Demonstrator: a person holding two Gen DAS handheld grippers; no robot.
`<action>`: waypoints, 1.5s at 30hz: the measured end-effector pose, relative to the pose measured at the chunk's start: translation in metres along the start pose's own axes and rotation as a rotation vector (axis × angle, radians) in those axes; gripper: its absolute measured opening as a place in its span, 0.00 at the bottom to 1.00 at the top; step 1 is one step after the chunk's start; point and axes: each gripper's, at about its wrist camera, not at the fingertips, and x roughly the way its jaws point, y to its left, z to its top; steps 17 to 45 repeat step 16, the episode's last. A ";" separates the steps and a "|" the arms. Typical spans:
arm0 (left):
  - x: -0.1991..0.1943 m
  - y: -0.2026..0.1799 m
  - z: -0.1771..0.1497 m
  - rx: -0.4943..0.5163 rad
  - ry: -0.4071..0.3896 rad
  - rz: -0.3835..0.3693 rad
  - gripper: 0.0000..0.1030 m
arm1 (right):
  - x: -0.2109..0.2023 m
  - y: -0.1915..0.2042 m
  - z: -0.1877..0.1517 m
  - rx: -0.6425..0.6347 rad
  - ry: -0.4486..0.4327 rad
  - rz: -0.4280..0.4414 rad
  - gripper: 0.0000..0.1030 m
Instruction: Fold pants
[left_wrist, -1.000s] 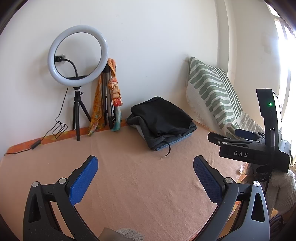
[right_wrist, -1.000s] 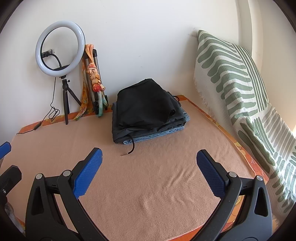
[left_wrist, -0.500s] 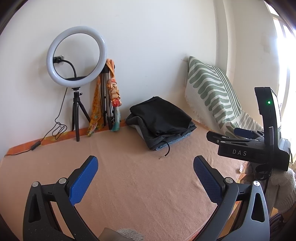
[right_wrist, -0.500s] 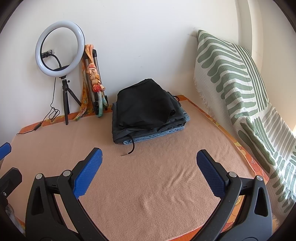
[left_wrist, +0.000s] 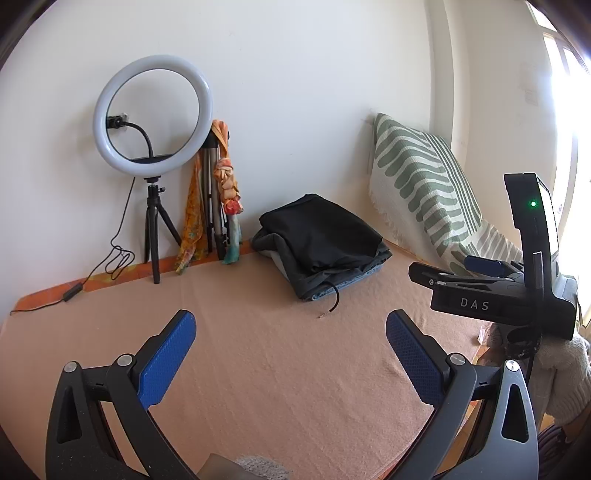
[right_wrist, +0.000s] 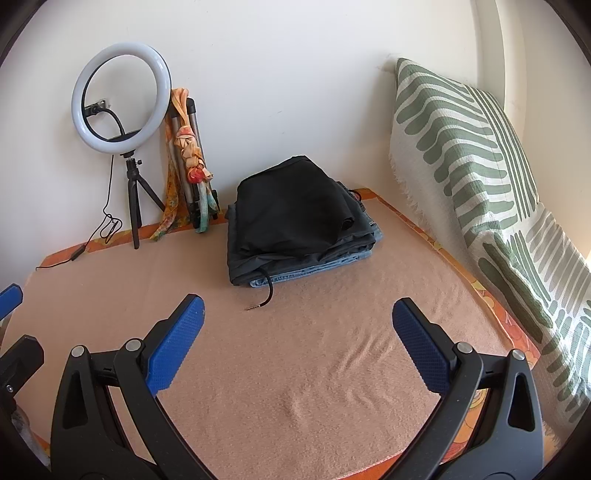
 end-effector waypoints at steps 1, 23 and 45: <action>0.000 0.000 0.000 -0.001 0.000 0.001 0.99 | 0.000 0.000 0.000 0.000 0.000 0.000 1.00; -0.003 0.004 -0.001 0.014 0.026 -0.018 0.99 | 0.001 0.008 -0.003 0.000 0.011 0.010 1.00; -0.003 0.004 -0.001 0.014 0.026 -0.018 0.99 | 0.001 0.008 -0.003 0.000 0.011 0.010 1.00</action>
